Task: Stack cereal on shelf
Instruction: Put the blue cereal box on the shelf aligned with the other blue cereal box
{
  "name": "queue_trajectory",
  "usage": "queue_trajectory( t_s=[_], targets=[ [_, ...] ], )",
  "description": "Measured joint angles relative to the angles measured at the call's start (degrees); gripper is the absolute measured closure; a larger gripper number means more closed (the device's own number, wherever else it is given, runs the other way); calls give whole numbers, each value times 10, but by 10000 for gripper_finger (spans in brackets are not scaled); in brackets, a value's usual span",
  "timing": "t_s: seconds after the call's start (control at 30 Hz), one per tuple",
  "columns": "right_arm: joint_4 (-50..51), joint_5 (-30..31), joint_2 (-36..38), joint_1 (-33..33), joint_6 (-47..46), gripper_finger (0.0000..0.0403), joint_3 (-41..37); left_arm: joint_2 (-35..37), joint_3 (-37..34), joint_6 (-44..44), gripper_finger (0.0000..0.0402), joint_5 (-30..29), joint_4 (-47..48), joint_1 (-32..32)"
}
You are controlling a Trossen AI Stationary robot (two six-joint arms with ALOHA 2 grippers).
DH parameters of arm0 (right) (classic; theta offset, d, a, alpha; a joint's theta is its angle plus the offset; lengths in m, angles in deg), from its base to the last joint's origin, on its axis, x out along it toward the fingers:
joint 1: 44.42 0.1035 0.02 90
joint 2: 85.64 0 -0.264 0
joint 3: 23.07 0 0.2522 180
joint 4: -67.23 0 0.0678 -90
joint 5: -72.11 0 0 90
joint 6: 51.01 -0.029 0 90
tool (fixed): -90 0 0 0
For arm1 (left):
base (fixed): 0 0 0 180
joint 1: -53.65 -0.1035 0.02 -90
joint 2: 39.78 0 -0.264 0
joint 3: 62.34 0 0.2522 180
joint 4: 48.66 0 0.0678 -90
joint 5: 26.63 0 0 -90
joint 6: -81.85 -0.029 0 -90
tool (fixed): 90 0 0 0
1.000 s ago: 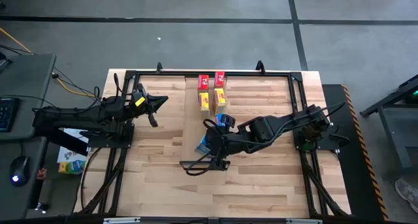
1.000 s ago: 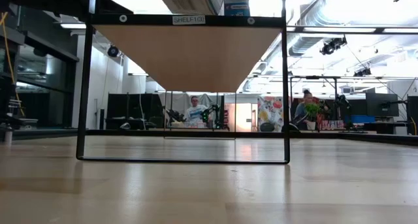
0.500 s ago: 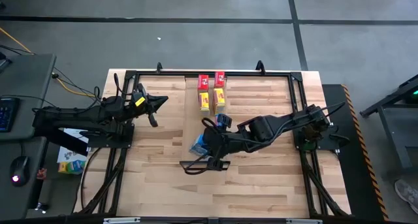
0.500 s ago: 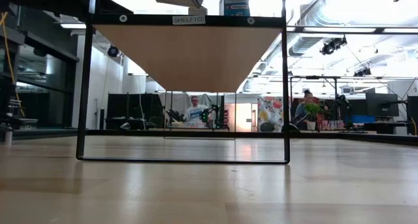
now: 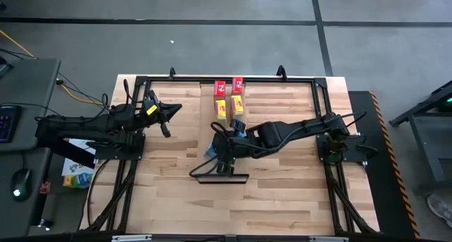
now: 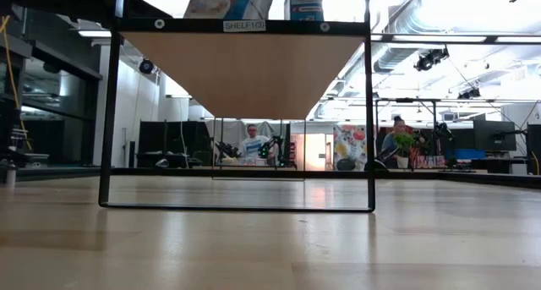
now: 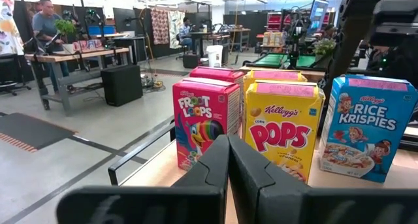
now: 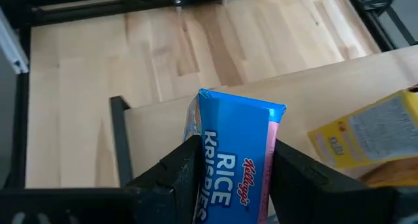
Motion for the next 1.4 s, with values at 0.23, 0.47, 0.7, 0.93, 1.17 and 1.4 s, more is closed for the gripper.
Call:
queue_trajectory(
  t_s=[0.23, 0.47, 0.7, 0.93, 1.17, 1.4],
  targets=[
    [-5, 7, 0, -10, 0, 232, 0, 0, 0, 0, 401, 0, 5, 0],
    [-5, 19, 0, -9, 0, 154, 0, 0, 0, 0, 401, 0, 10, 0],
    [-3, 38, 3, -9, 35, 119, 0, 0, 0, 0, 402, 0, 4, 0],
    [16, 25, 19, -5, 73, 119, 0, 0, 0, 0, 402, 0, -5, 0],
    [59, 14, 19, 7, 94, 119, 0, 0, 0, -15, 402, 0, -10, 0],
    [85, -7, 29, 27, 96, 119, 0, 0, 0, -16, 402, 0, -20, 0]
  ],
)
